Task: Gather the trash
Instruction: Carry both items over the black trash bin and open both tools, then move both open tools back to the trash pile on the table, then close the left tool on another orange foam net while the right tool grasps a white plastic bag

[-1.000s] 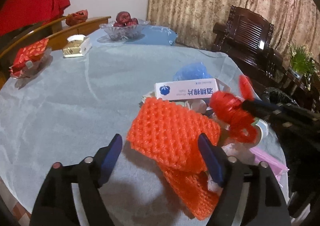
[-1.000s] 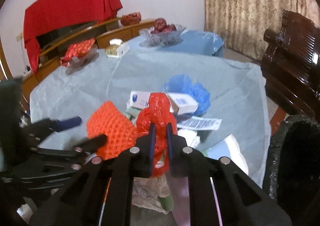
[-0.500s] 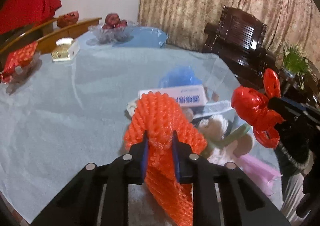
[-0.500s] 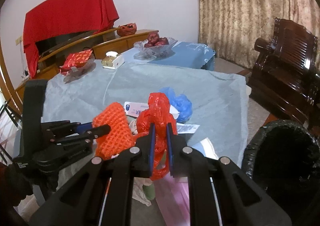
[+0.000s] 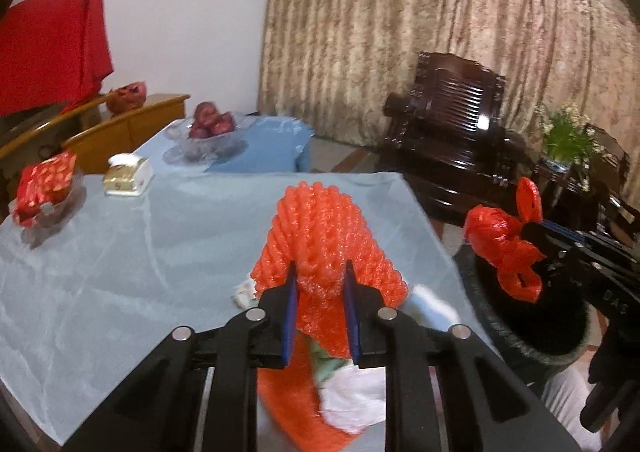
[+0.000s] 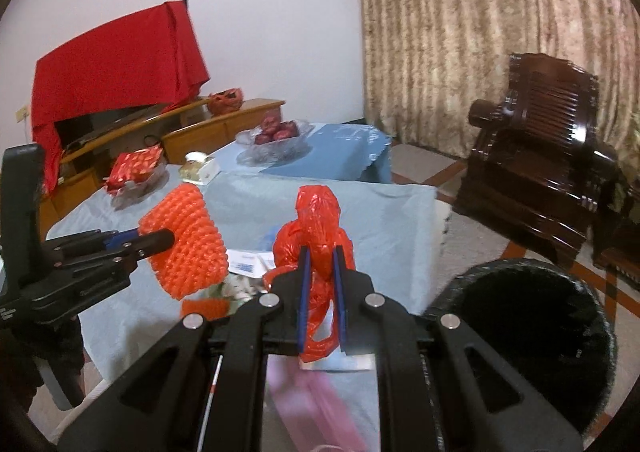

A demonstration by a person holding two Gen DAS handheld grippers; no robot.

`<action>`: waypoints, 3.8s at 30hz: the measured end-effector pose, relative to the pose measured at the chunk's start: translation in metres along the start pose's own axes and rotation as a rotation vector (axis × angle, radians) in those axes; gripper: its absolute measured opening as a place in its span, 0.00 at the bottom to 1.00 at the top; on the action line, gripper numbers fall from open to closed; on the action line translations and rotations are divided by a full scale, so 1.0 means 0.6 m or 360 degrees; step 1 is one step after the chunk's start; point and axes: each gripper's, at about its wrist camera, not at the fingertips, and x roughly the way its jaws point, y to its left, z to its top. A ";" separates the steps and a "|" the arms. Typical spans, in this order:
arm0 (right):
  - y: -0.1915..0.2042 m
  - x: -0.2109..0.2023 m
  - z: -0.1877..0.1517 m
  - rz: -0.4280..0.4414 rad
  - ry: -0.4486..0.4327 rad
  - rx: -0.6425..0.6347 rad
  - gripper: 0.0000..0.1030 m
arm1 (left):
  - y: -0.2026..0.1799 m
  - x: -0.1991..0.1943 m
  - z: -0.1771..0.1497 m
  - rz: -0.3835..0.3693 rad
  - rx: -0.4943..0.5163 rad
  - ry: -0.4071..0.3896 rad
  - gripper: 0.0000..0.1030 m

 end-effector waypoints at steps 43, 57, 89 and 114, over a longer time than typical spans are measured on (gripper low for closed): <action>-0.306 -0.093 -0.150 -0.0781 0.0093 0.0415 0.88 | -0.359 0.136 0.006 -0.0519 0.0317 0.0124 0.80; -0.115 -0.040 -0.086 -0.0357 -0.0026 0.0221 0.89 | -0.120 0.020 -0.024 -0.0042 0.0151 -0.0033 0.82; 0.045 0.053 -0.143 -0.0070 0.0146 -0.0014 0.71 | 0.073 0.071 -0.189 0.0152 -0.0201 0.0313 0.50; 0.125 0.078 -0.133 0.0123 0.0140 -0.0121 0.65 | 0.086 -0.009 -0.148 0.0134 -0.0188 0.0141 0.09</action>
